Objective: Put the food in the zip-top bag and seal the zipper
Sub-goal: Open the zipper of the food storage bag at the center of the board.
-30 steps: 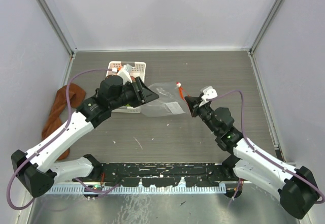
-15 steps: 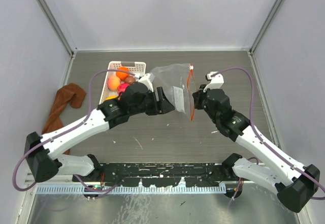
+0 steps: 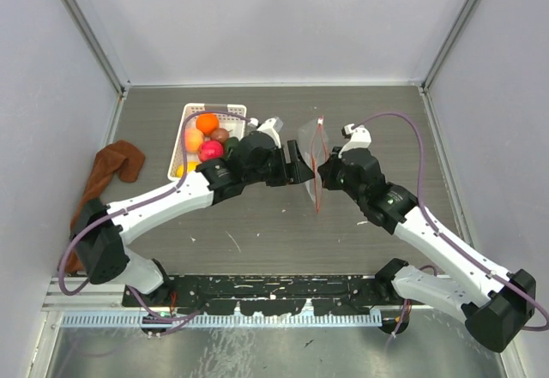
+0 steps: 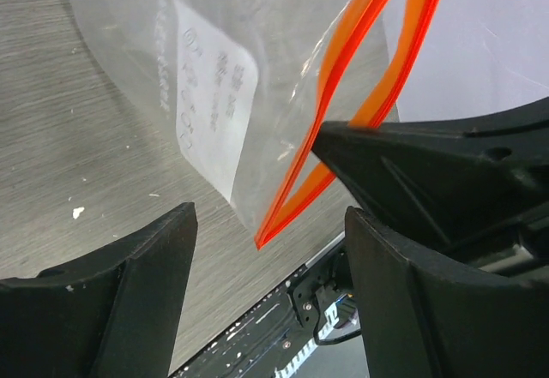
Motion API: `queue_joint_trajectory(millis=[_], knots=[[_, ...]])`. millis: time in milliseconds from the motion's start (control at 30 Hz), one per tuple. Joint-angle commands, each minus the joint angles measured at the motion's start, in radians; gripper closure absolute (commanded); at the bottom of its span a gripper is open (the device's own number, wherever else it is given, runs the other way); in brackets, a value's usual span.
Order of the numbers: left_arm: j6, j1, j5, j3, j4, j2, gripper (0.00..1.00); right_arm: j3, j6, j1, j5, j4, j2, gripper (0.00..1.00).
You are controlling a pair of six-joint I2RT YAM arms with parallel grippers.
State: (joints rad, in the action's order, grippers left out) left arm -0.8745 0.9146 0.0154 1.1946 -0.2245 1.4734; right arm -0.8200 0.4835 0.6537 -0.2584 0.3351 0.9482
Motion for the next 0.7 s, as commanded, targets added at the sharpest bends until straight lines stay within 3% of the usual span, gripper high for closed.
queue_joint_trajectory(millis=[0,233,467,667], knots=[[0.005,0.006,-0.008,0.066,0.075,0.029,0.29,-0.047,0.058,0.005,0.060,-0.041,0.012,0.99],[0.009,0.006,-0.092,0.065,0.071,0.062,0.32,-0.036,0.084,0.005,0.104,-0.075,0.021,0.99],[0.010,0.006,-0.129,0.050,0.079,0.070,0.55,-0.026,0.090,0.005,0.124,-0.102,0.020,0.99],[0.008,0.009,-0.139,0.038,0.076,0.089,0.65,-0.024,0.093,0.006,0.137,-0.115,0.027,0.99]])
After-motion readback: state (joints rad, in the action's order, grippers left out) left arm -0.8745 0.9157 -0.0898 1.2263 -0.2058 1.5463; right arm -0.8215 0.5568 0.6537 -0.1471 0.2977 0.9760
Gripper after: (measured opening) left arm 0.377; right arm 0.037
